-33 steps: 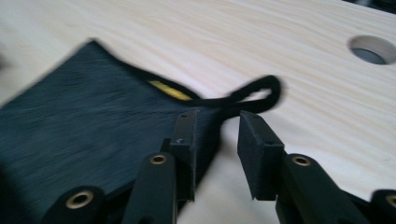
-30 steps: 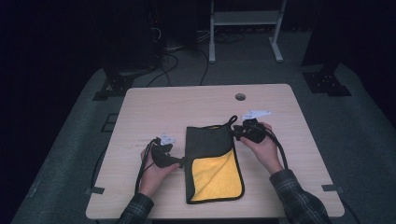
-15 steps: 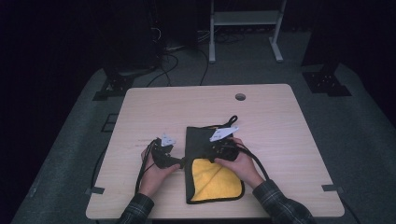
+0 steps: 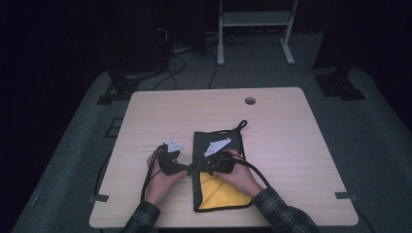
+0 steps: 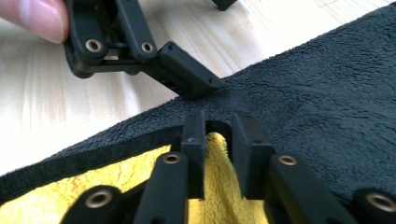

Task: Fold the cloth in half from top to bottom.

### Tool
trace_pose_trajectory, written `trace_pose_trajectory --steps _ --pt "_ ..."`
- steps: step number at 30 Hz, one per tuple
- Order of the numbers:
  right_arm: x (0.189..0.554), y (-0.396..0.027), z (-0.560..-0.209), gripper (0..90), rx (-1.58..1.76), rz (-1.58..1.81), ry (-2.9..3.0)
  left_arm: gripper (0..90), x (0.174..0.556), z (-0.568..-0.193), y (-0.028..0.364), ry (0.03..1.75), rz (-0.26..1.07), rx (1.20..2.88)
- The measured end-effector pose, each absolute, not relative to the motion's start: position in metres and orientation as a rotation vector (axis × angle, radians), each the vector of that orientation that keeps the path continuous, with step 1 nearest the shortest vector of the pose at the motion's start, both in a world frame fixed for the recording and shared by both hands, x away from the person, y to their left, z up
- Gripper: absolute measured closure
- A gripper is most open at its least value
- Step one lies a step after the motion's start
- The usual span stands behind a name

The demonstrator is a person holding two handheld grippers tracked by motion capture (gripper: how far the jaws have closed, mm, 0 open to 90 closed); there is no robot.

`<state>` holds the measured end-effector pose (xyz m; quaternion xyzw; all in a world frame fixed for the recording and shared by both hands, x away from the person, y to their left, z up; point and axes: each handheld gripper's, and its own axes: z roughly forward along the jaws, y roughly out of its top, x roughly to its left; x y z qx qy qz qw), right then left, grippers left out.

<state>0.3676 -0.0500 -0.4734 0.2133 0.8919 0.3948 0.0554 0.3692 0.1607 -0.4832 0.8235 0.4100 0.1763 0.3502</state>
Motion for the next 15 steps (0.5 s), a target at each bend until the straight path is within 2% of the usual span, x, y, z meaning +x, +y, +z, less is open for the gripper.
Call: trace_pose_trajectory --steps 10,15 --pt "0.364 -0.062 -0.465 82.8 0.696 1.289 2.690 0.1 0.369 -0.483 0.160 1.064 0.457 2.129" --pt "0.350 -0.087 -0.452 82.9 0.695 1.350 2.679 0.1 0.369 -0.483 0.161 1.063 0.456 2.131"
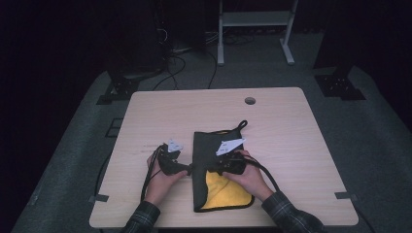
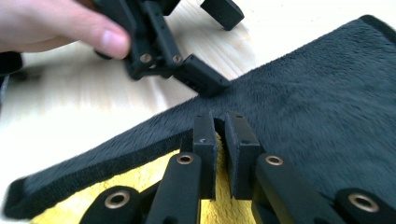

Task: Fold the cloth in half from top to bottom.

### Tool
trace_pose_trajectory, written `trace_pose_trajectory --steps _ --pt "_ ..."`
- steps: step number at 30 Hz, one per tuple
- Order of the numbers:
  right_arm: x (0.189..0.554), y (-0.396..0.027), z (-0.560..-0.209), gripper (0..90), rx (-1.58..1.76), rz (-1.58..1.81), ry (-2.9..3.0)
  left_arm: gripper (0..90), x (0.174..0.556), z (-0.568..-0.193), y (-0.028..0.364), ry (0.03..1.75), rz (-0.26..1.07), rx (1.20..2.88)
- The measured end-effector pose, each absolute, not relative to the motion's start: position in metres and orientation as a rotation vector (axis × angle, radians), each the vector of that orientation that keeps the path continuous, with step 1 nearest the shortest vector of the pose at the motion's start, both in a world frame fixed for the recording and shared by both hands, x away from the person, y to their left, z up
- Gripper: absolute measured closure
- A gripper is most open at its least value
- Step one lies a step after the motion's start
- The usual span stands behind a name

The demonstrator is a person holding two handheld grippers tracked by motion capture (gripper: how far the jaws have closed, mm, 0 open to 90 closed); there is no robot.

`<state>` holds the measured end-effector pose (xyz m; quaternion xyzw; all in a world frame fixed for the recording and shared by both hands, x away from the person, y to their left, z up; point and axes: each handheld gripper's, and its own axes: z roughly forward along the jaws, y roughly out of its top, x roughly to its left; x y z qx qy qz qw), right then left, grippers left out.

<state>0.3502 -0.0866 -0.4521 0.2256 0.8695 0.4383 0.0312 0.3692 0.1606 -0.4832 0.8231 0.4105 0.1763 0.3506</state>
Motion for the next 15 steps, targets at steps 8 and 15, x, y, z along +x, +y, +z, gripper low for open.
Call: trace_pose_trajectory --steps 8,15 --pt "0.324 -0.125 -0.442 82.9 0.710 1.409 2.677 0.1 0.369 -0.483 0.161 1.063 0.457 2.131" --pt "0.302 -0.151 -0.444 82.9 0.703 1.371 2.698 0.2 0.369 -0.483 0.161 1.063 0.456 2.131"
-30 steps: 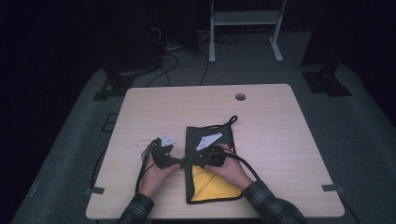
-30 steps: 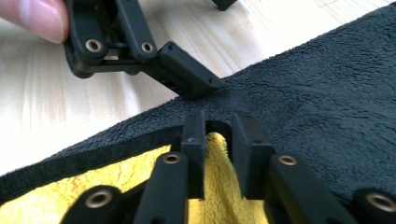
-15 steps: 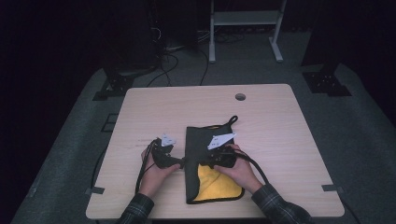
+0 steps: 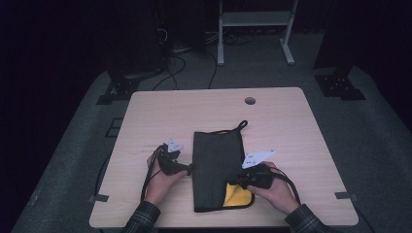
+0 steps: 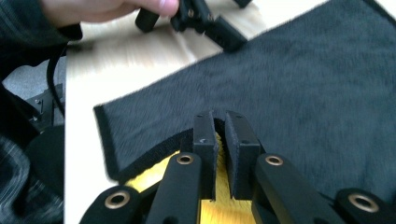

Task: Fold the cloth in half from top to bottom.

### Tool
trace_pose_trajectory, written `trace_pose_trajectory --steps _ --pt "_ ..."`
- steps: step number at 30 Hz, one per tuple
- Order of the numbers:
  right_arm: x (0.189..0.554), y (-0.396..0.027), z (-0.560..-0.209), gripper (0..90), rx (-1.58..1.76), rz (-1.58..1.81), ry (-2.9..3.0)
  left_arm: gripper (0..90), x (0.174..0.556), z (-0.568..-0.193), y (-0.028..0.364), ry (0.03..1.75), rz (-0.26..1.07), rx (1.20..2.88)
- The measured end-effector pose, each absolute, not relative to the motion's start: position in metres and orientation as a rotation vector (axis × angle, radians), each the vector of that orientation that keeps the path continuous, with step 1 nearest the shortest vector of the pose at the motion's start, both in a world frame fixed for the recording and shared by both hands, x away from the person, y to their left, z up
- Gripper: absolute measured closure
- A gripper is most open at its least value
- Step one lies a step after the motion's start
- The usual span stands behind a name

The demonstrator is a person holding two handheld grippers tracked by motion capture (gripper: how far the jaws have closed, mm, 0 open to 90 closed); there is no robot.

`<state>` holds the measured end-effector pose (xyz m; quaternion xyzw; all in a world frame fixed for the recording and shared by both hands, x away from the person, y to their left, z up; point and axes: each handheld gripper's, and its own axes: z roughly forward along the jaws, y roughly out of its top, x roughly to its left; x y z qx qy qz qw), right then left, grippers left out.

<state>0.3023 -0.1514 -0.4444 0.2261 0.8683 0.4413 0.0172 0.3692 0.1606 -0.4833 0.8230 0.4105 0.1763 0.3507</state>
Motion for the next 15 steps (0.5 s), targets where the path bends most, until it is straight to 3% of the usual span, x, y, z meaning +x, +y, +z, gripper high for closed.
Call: trace_pose_trajectory --steps 11,15 --pt "0.274 -0.188 -0.460 81.3 0.715 1.248 2.750 0.2 0.369 -0.483 0.161 1.065 0.455 2.128" --pt "0.266 -0.208 -0.465 72.7 0.749 1.215 2.759 0.2 0.369 -0.483 0.161 1.065 0.455 2.129"
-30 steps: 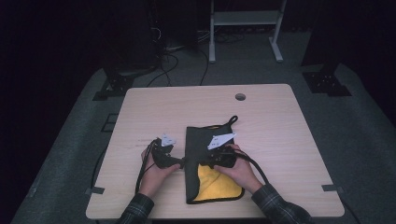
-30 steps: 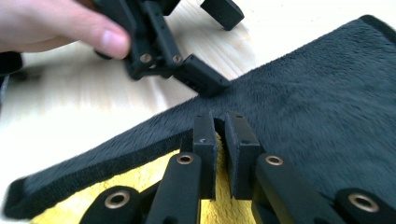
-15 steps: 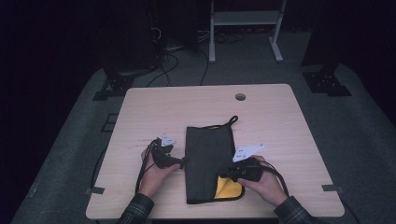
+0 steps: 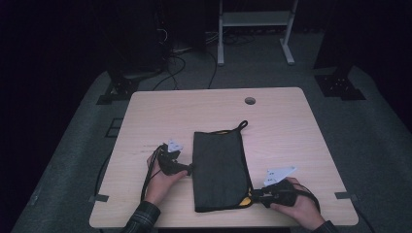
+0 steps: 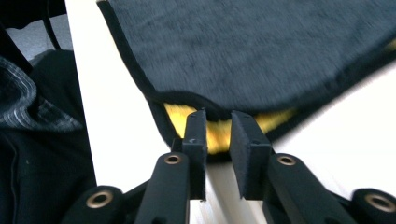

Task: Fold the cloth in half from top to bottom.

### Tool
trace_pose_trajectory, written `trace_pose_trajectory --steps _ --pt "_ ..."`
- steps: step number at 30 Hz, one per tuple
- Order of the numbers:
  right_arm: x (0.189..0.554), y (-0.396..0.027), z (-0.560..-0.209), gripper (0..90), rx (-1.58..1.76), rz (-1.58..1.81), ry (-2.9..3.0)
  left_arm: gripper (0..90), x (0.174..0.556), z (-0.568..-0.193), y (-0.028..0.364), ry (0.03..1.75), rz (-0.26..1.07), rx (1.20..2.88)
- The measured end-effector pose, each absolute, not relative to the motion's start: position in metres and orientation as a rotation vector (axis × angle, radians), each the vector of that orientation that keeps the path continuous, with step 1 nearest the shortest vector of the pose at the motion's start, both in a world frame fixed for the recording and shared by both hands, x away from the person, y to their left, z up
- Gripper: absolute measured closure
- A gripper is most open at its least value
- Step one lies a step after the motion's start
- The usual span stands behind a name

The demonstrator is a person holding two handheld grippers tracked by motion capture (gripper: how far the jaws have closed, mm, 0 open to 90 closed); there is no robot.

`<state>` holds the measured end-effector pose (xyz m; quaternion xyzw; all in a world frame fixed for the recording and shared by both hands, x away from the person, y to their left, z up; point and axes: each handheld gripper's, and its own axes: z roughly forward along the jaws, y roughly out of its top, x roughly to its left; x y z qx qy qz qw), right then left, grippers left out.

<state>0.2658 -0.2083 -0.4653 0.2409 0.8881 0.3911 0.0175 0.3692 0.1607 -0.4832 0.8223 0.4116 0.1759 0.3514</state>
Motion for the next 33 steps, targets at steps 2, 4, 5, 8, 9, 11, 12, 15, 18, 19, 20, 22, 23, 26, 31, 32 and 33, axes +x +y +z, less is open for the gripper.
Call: trace_pose_trajectory --steps 2,4,5,8,9,11,12,15,18,19,20,22,23,26,31,32,33 --pt "0.264 -0.216 -0.463 70.4 0.780 1.254 2.725 0.2 0.369 -0.483 0.160 1.066 0.455 2.125" --pt "0.264 -0.220 -0.458 69.0 0.791 1.296 2.693 0.2 0.369 -0.483 0.161 1.066 0.455 2.127" --pt "0.264 -0.221 -0.455 68.4 0.794 1.311 2.677 0.2 0.369 -0.483 0.161 1.065 0.455 2.130" --pt "0.269 -0.220 -0.450 62.0 0.800 1.328 2.639 0.2 0.369 -0.483 0.161 1.064 0.455 2.129" --pt "0.269 -0.220 -0.450 62.0 0.800 1.328 2.639 0.2 0.369 -0.483 0.161 1.064 0.455 2.129" --pt "0.277 -0.217 -0.449 56.3 0.818 1.322 2.604 0.2 0.369 -0.483 0.161 1.064 0.455 2.129" --pt "0.288 -0.214 -0.449 54.5 0.831 1.321 2.578 0.6 0.369 -0.483 0.161 1.064 0.452 2.124" --pt "0.306 -0.212 -0.448 52.0 0.860 1.303 2.537 12.3 0.369 -0.478 0.162 1.053 0.428 2.098" --pt "0.319 -0.211 -0.447 51.0 0.895 1.295 2.500 18.8 0.371 -0.474 0.163 1.054 0.452 2.059" --pt "0.327 -0.211 -0.447 50.6 0.909 1.300 2.483 18.8 0.374 -0.471 0.163 1.055 0.432 2.047" --pt "0.344 -0.210 -0.447 50.1 0.940 1.283 2.458 20.0 0.377 -0.469 0.164 1.064 0.425 2.031" --pt "0.361 -0.208 -0.447 49.3 0.968 1.269 2.438 23.8 0.389 -0.463 0.165 1.067 0.430 2.011" --pt "0.370 -0.207 -0.448 48.7 0.979 1.260 2.432 23.9 0.394 -0.462 0.164 1.067 0.431 2.008" --pt "0.395 -0.203 -0.450 45.9 1.034 1.251 2.424 24.7 0.410 -0.460 0.159 1.058 0.426 2.005" --pt "0.432 -0.194 -0.456 43.8 1.087 1.228 2.405 28.3 0.430 -0.461 0.149 1.047 0.434 2.000" --pt "0.432 -0.194 -0.456 43.8 1.087 1.228 2.405 28.3 0.435 -0.461 0.148 1.048 0.434 1.996" --pt "0.444 -0.192 -0.459 44.0 1.108 1.225 2.391 32.6 0.439 -0.462 0.146 1.044 0.430 1.989"
